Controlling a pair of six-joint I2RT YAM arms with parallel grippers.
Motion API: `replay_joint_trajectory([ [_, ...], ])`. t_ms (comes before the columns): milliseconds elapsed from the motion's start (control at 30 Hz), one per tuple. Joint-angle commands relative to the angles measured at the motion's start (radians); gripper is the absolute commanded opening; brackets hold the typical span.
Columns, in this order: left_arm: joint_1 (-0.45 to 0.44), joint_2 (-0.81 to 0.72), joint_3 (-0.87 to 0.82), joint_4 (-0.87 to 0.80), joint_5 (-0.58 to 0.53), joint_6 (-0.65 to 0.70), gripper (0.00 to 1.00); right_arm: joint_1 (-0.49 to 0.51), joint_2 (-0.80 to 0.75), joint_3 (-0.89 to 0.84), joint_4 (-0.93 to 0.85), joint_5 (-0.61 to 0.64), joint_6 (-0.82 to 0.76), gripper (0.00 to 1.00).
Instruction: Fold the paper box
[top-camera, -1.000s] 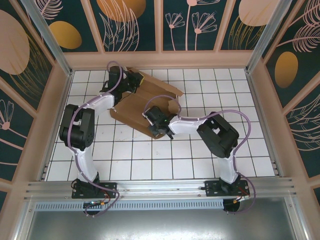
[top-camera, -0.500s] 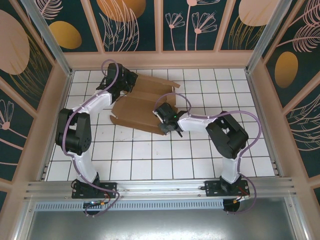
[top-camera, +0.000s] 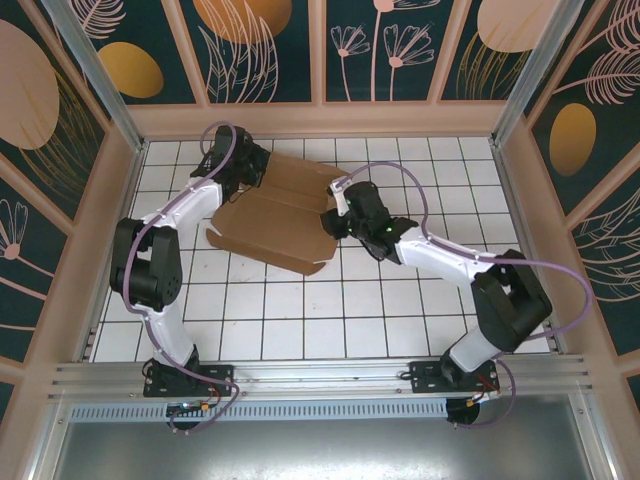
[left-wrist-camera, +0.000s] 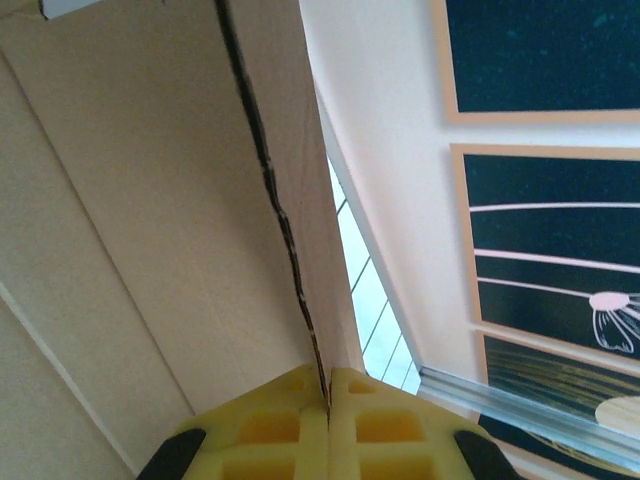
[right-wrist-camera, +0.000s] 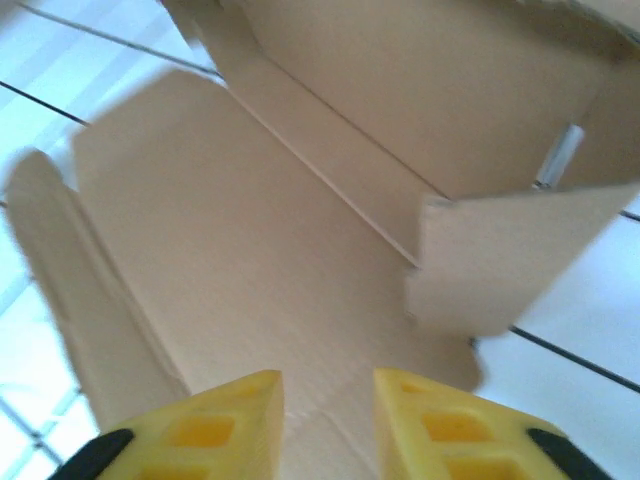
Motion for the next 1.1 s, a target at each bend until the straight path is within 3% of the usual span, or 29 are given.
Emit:
replay_joint_trajectory([
  [0,-0.003,-0.032,0.015,-0.138,-0.062,-0.084,0.0,0.017,0.038,-0.005,0.123,-0.183,0.048,0.32],
  [167,-0.011,-0.039,0.015,-0.119,-0.067,-0.132,0.0,0.137,0.285,0.2,-0.128,-0.033,0.008,0.23],
  [400,-0.023,-0.094,-0.033,-0.124,-0.139,-0.179,0.0,0.197,0.465,0.307,-0.265,-0.073,-0.007,0.19],
  [700,-0.022,-0.087,-0.1,-0.013,-0.138,-0.073,0.0,0.089,0.438,0.181,-0.317,-0.077,0.025,0.11],
  [933,-0.024,-0.101,-0.185,0.094,-0.113,-0.003,0.15,0.018,0.399,0.129,-0.361,-0.078,0.024,0.08],
  [1067,-0.022,-0.112,-0.186,0.102,-0.145,0.018,0.15,0.005,0.384,0.134,-0.39,-0.091,0.013,0.08],
])
